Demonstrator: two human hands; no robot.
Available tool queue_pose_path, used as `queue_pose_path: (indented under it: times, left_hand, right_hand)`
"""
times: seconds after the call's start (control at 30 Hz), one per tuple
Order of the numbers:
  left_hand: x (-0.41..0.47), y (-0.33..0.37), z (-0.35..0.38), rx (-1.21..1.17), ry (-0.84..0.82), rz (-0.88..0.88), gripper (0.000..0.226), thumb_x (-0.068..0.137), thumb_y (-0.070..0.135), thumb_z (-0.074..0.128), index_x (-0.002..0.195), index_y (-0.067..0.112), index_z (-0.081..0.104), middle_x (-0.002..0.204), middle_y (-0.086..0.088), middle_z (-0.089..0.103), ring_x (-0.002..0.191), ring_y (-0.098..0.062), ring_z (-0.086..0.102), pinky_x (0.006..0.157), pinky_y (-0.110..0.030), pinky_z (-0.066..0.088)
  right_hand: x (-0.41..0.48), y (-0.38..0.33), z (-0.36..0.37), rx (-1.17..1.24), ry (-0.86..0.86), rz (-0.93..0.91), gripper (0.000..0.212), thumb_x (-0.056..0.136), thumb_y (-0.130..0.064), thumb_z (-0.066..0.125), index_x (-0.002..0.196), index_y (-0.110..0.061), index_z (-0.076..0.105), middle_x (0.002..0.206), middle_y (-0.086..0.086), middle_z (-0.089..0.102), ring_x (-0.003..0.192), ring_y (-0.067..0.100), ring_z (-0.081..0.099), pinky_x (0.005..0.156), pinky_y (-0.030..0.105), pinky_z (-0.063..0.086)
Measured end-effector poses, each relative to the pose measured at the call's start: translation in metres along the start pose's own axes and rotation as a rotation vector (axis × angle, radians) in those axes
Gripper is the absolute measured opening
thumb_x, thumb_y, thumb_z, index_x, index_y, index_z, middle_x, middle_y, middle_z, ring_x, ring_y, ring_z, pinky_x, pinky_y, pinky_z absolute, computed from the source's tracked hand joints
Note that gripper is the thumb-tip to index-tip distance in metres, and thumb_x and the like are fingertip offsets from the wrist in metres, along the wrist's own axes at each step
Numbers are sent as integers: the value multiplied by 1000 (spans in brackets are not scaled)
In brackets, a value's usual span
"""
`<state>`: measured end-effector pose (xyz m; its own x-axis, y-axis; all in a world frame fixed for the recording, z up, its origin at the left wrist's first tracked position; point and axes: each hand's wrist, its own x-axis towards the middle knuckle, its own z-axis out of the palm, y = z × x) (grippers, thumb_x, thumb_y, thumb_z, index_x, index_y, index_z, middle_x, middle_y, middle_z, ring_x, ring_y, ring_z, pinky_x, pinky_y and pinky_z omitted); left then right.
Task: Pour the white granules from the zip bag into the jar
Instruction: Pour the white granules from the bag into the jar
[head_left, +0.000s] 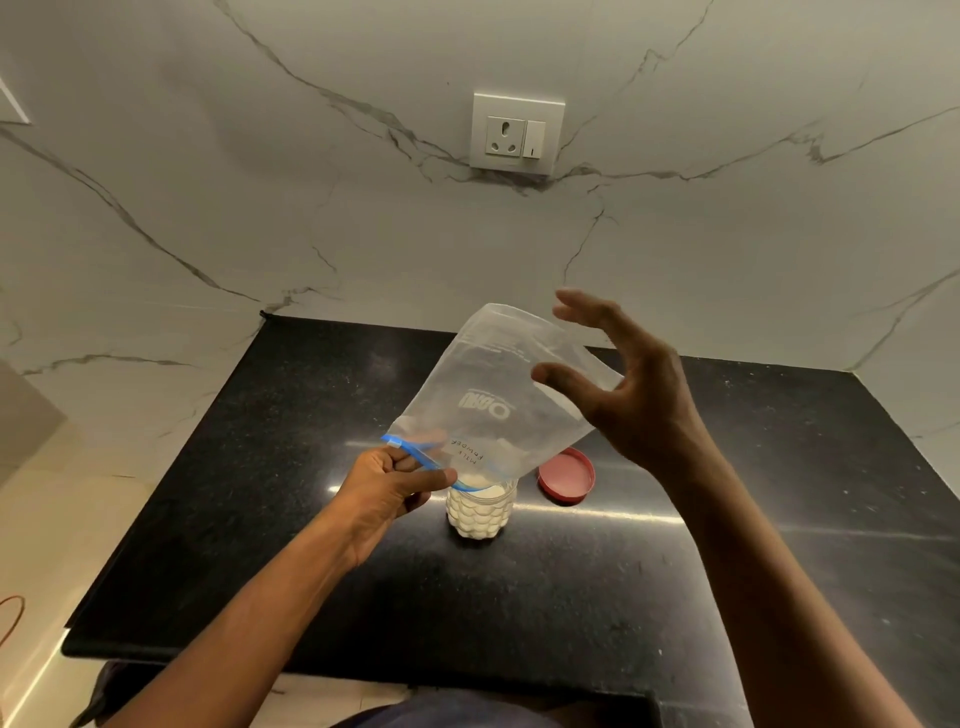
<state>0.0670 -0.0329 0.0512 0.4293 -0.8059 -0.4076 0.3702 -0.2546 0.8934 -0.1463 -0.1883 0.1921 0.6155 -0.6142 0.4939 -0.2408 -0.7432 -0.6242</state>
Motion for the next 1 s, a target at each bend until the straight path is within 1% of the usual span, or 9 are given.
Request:
queue_pose_path:
  times: [0.1,0.13,0.23,0.3,0.4,0.63,0.73,0.87,1.0]
  left_hand:
    - [-1,2,1,0,-14,16,48,56,13,89,102,14,75,93,1,85,74,-9,80,59,-20,61]
    - [-1,2,1,-1,-17,19,49,56,13,90,103,15,75,93,2,85,75,-10,80,58,-19,61]
    - [-3,2,1,12,-20,34,50,56,16,91,103,16,77,96,0,85,76,-10,80,60,-18,60]
    - [-4,0,1,34,-29,59,51,57,18,92,105,17,77,98,-1,85,81,-11,81,62,-18,60]
    - [-6,1,4,47,-43,115,51,62,17,92,110,18,76,103,0,84,94,-14,81,69,-18,62]
    - [-4,5,8,112,-15,195,20,67,26,90,86,23,85,93,-3,85,88,-14,81,70,-15,60]
    - [-1,4,9,180,-12,218,20,75,20,91,93,19,83,94,-2,85,87,-13,81,69,-17,61]
    - [1,3,4,187,35,215,45,66,33,93,96,2,80,93,-8,84,81,-15,79,71,-23,62]
    - [-2,4,4,176,11,217,32,65,40,91,89,20,83,93,0,85,84,-13,80,67,-19,61]
  right_hand:
    - [9,-11,12,-51,65,-71,24,92,-22,79,115,-18,77,107,-3,79,96,16,74,83,43,62]
    - [12,-12,14,-59,90,-82,18,91,-20,79,109,-16,79,101,-3,79,90,18,74,78,46,61]
    - [18,-15,13,-45,26,-73,32,87,-25,83,117,-22,72,108,-7,76,100,7,70,88,30,59]
    - [21,-13,13,-41,-37,-90,18,86,-22,85,98,-22,71,94,-15,72,91,-4,67,78,14,55]
    - [23,-10,14,-42,-52,-63,27,83,-18,87,81,-28,63,75,-21,62,77,-12,64,67,6,48]
    - [16,1,12,159,-47,-5,16,85,-12,85,85,-15,70,84,-6,73,77,8,73,72,19,60]
    - [13,2,15,168,-46,10,15,85,-11,84,87,-14,70,86,-5,73,79,7,73,74,24,62]
    - [18,14,2,216,58,73,17,81,-12,89,82,-6,73,86,17,76,79,35,75,74,54,62]
    - [11,9,8,218,32,50,15,83,-14,88,85,-9,74,86,10,77,80,28,76,74,54,63]
